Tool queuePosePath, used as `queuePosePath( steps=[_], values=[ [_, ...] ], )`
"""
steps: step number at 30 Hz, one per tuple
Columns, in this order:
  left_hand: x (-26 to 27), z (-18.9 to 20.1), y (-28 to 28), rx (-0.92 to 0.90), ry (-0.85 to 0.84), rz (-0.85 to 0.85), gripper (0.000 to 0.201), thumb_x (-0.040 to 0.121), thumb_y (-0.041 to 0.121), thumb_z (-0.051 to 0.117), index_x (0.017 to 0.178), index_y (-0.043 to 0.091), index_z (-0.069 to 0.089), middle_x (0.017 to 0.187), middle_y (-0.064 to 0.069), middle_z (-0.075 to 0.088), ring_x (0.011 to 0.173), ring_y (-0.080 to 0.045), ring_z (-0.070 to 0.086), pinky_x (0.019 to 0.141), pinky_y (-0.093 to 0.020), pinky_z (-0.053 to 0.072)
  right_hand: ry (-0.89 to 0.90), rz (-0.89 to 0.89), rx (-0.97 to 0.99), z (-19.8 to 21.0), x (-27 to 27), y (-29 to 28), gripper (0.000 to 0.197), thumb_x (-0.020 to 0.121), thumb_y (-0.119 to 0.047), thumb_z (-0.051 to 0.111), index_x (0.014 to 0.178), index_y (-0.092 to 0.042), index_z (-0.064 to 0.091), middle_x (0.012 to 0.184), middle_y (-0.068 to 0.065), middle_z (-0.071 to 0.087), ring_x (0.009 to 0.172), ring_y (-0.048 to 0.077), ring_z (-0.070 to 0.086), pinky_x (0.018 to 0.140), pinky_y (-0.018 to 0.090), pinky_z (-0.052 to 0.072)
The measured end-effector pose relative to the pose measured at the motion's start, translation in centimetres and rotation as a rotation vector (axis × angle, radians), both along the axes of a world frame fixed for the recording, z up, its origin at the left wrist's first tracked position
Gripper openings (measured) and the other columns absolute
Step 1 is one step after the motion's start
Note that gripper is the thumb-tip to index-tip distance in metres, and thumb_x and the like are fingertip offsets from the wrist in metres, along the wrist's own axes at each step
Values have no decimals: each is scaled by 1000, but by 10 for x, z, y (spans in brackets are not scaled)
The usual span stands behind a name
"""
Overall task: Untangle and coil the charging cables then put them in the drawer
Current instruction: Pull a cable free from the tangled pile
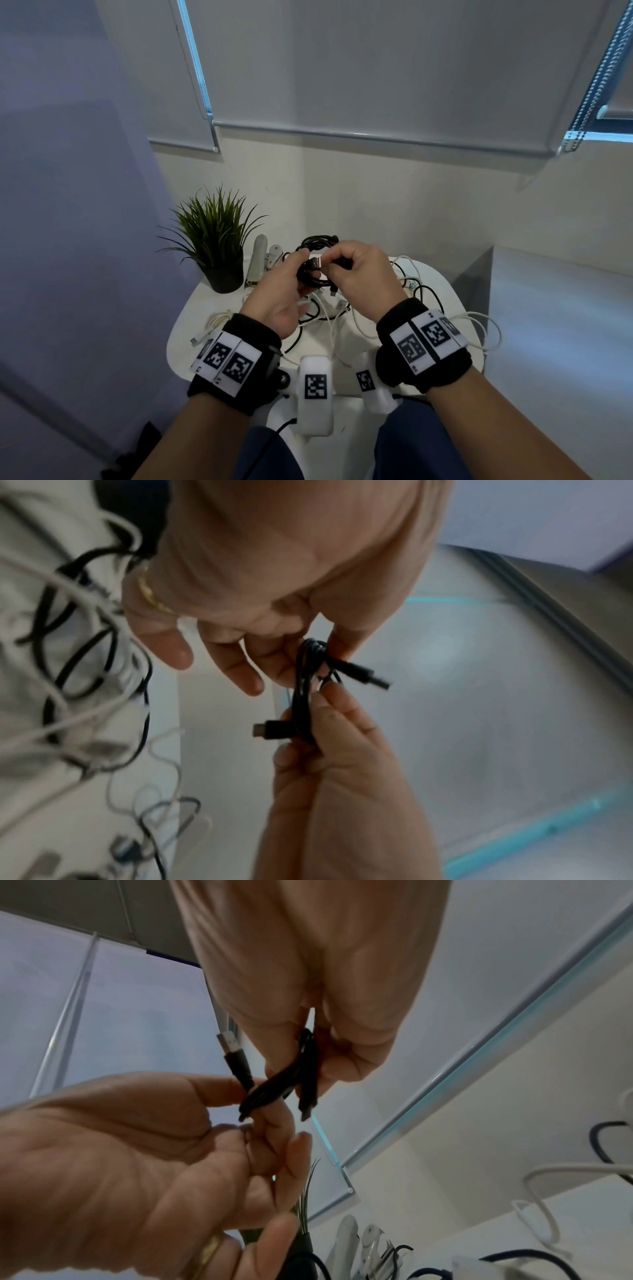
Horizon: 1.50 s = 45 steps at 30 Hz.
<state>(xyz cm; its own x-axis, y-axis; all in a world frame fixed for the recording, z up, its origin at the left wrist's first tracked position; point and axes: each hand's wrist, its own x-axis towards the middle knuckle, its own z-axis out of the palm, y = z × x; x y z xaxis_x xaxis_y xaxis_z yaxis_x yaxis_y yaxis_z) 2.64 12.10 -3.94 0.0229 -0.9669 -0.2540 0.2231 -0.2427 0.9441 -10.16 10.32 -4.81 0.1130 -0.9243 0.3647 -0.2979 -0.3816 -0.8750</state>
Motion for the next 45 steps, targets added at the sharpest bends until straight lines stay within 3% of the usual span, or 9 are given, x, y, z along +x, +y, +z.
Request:
queuePosePath(
  steps=[6, 10, 14, 18, 20, 25, 34, 38, 45],
  values=[
    [0, -7, 2, -86, 173, -66, 21, 90, 23, 57, 72, 25, 68, 83, 5, 60, 81, -9, 50, 73, -29, 35, -86, -37, 25, 5, -5, -5, 17, 83, -8, 68, 75, -23, 72, 72, -6, 66, 59, 5, 58, 55, 19, 48],
    [1, -14, -5, -192, 216, 8, 9, 86, 23, 59, 91, 15, 57, 86, 0, 62, 79, -10, 54, 73, -26, 37, -53, 56, 48, 6, -3, -3, 14, 87, -5, 62, 84, -11, 73, 73, -2, 68, 63, 7, 58, 64, 25, 48],
    [8, -17, -9, -311, 309, 60, 30, 83, 20, 60, 107, 7, 49, 92, -12, 65, 85, -20, 63, 81, -31, 48, -108, 210, 146, 6, 0, 6, 21, 91, 2, 54, 100, -7, 70, 80, -4, 66, 63, -7, 57, 65, 8, 42],
    [17, -16, -5, -341, 330, 77, 8, 88, 6, 56, 85, 7, 49, 88, -15, 67, 79, -24, 68, 67, -32, 57, -293, 187, 191, -4, 7, 7, 27, 85, 4, 62, 92, -20, 52, 71, 6, 59, 58, 10, 52, 57, 21, 43],
    [22, -17, -2, -347, 336, 57, 5, 91, 2, 52, 91, 7, 52, 88, -13, 68, 77, -21, 70, 63, -28, 56, -375, 179, 253, -4, 11, 6, 32, 83, 6, 64, 95, -19, 47, 69, 2, 62, 54, 7, 56, 53, 18, 45],
    [39, -18, 6, -334, 243, 31, 19, 92, -7, 46, 103, 4, 57, 87, -10, 70, 77, -18, 69, 65, -27, 57, -435, 189, 365, -4, 25, 2, 18, 88, -6, 63, 101, -15, 53, 68, -2, 64, 58, 8, 60, 55, 22, 47],
    [53, -23, 10, -291, 125, 222, 25, 87, -14, 51, 105, 3, 56, 87, -11, 62, 80, -24, 61, 82, -40, 52, -338, 173, 365, -3, 54, -1, 18, 81, 5, 65, 85, -13, 64, 53, -3, 53, 44, 6, 48, 44, 18, 39],
    [65, -28, 15, -324, 147, 202, 21, 90, -7, 53, 107, 6, 54, 88, -9, 66, 68, -14, 63, 62, -25, 55, -358, 271, 429, 4, 64, 0, 12, 83, 4, 64, 94, -1, 65, 68, 7, 65, 53, 11, 62, 47, 19, 47],
    [92, -27, 23, -414, -93, 74, 47, 74, -15, 67, 108, 13, 50, 75, -2, 59, 72, -10, 63, 67, -23, 53, -412, 344, 530, 6, 78, -3, 13, 88, 3, 57, 87, -8, 63, 67, 6, 62, 55, 15, 57, 52, 28, 46]
  ],
)
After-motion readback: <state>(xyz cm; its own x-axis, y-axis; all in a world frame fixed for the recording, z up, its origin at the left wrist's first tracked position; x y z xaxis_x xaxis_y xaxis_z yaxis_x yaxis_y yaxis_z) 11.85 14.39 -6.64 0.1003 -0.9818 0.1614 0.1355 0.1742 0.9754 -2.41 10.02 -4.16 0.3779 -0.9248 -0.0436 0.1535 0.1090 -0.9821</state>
